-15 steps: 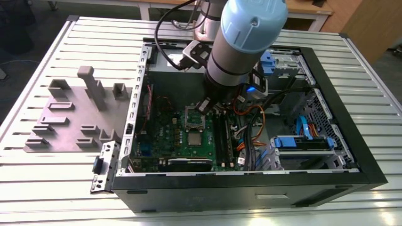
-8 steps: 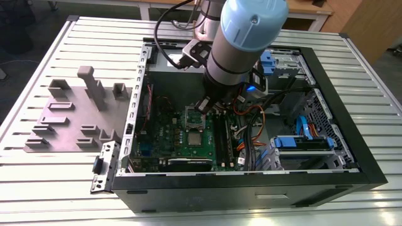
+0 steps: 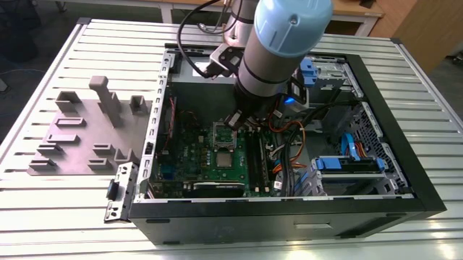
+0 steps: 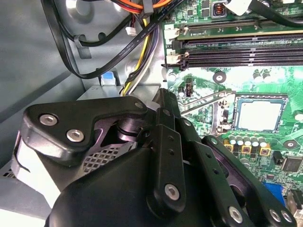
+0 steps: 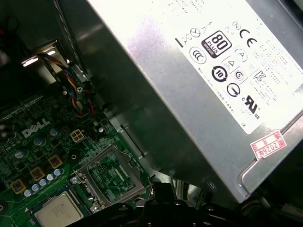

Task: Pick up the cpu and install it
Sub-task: 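Close the cpu cover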

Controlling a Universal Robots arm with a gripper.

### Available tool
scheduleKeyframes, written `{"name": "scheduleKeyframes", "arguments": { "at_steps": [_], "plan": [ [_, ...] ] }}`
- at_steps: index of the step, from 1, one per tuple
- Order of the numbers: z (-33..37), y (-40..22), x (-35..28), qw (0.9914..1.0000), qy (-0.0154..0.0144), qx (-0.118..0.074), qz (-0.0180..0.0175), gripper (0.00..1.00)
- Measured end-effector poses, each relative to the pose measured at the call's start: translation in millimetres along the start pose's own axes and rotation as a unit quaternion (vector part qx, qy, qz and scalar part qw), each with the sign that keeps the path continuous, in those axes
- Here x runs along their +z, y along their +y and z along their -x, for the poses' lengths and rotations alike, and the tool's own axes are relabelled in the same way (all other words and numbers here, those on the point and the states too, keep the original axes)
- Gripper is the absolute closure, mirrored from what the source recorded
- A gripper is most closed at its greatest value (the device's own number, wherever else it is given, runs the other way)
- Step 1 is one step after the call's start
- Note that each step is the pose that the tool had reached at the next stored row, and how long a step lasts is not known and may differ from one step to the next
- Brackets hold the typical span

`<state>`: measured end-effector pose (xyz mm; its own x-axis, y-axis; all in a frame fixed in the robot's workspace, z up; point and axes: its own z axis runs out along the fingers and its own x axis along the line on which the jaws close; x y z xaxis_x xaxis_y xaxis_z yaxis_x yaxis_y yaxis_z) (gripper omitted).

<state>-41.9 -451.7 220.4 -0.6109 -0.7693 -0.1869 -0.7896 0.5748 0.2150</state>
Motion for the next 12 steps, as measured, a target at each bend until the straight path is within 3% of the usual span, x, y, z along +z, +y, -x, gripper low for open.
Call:
{"name": "scheduleKeyframes", "arguments": {
  "at_steps": [12],
  "plan": [
    [-0.5, 1.6, -3.8, 1.0, 0.0001, 0.0, 0.0, 0.89]
  ]
}}
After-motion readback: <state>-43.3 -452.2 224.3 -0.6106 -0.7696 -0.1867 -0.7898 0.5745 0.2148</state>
